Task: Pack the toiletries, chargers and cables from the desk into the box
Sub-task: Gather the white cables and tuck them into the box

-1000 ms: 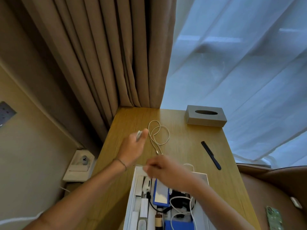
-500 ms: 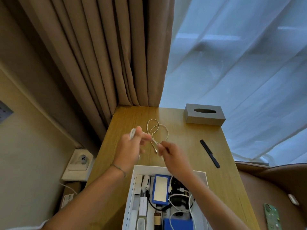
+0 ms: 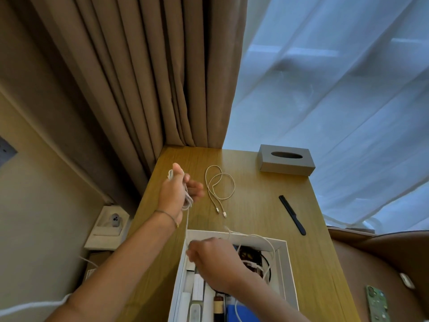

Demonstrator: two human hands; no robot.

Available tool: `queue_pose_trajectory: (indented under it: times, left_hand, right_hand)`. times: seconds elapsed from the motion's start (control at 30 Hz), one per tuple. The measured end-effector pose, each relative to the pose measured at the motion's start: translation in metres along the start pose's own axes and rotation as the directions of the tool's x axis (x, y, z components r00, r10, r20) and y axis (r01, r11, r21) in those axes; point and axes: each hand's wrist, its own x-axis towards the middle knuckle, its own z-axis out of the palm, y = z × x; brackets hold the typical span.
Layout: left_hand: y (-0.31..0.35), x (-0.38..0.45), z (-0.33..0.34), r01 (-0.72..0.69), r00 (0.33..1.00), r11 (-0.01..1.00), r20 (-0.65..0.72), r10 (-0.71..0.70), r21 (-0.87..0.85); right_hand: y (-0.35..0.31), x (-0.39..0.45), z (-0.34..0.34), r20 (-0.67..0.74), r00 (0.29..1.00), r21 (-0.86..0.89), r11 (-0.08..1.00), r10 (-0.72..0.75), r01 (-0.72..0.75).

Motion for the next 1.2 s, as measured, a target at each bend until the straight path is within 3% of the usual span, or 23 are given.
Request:
queue_pose_trajectory:
  times: [0.07,0.17,0.2,0.27,0.33,0.4,0.47,0.5,0.57,0.63,0.7,0.8,0.83,0.9,0.97,1.1,1.2]
  left_hand:
    - [-0.008,0.001,0.000,-0.125,0.989,0.957,-0.042,0.141,0.262]
    - [-0.019,-0.005,-0.002,-0.290,0.957,0.815,0.171,0.235,0.501]
    - [-0.023,-0.010,-0.004,-0.298,0.945,0.803,0.276,0.174,0.516]
    - [-0.029,-0.020,-0.004,-0.157,0.890,0.877,0.449,-0.074,0.454]
    - [-0.030,-0.034,-0.003,0.002,0.762,0.927,0.600,-0.245,0.376]
    - [-0.026,-0.050,0.002,0.036,0.630,0.943,0.725,-0.279,0.331]
    - [-0.019,-0.062,0.006,0.008,0.561,0.957,0.791,-0.244,0.290]
    - [-0.014,-0.066,0.006,-0.018,0.579,0.962,0.788,-0.212,0.272]
    - [-0.005,-0.066,0.004,-0.117,0.742,0.951,0.662,-0.109,0.288]
    - [0.001,-0.060,0.001,-0.184,0.909,0.916,0.415,0.022,0.356]
    - [0.003,-0.047,-0.003,-0.182,0.973,0.908,0.204,0.110,0.378]
    - [0.002,-0.027,-0.007,-0.123,0.992,0.914,0.063,0.107,0.387]
    - [0.003,-0.022,-0.006,-0.069,0.996,0.949,0.074,0.048,0.308]
    - [0.004,-0.017,-0.003,0.080,0.989,0.997,0.129,-0.078,-0.011]
    - [0.000,-0.011,-0.002,0.103,0.993,0.979,0.070,-0.092,-0.177]
    - [-0.014,-0.005,-0.007,-0.020,0.998,0.983,-0.049,0.030,0.185]
    - [-0.025,-0.014,-0.011,-0.085,0.991,0.923,0.125,0.040,0.376]
  right_hand:
    - [-0.012,-0.003,-0.019,0.068,0.996,0.052,0.997,-0.062,0.059]
    - [-0.016,-0.008,-0.069,0.055,0.994,0.290,0.954,-0.090,0.071]
    - [-0.013,-0.009,-0.087,0.026,0.997,0.382,0.922,-0.079,0.063]
    - [0.001,-0.004,-0.115,-0.059,0.998,0.487,0.871,-0.029,0.054]
    - [0.018,0.004,-0.129,-0.133,0.991,0.457,0.889,0.028,0.036]
    - [0.033,0.013,-0.129,-0.184,0.981,0.419,0.907,0.055,0.028]
    - [0.044,0.018,-0.121,-0.227,0.971,0.407,0.913,0.078,0.022]
    - [0.049,0.019,-0.115,-0.250,0.963,0.409,0.913,0.099,0.012]
    - [0.058,0.019,-0.101,-0.290,0.946,0.402,0.915,0.147,-0.019]
    - [0.061,0.019,-0.085,-0.296,0.934,0.399,0.914,0.200,-0.069]
    - [0.056,0.018,-0.065,-0.275,0.936,0.381,0.919,0.221,-0.105]
    - [0.040,0.019,-0.033,-0.181,0.967,0.255,0.958,0.179,-0.129]
    - [0.033,0.019,-0.025,-0.161,0.974,0.214,0.969,0.161,-0.125]
    - [0.021,0.017,-0.014,-0.132,0.982,0.156,0.981,0.139,-0.117]
    - [0.007,0.013,-0.011,-0.057,0.993,0.068,0.992,0.106,-0.102]
    - [-0.018,0.002,-0.036,0.068,0.998,0.065,0.998,0.004,-0.008]
    - [-0.013,0.001,-0.080,0.075,0.997,0.215,0.976,0.011,-0.027]
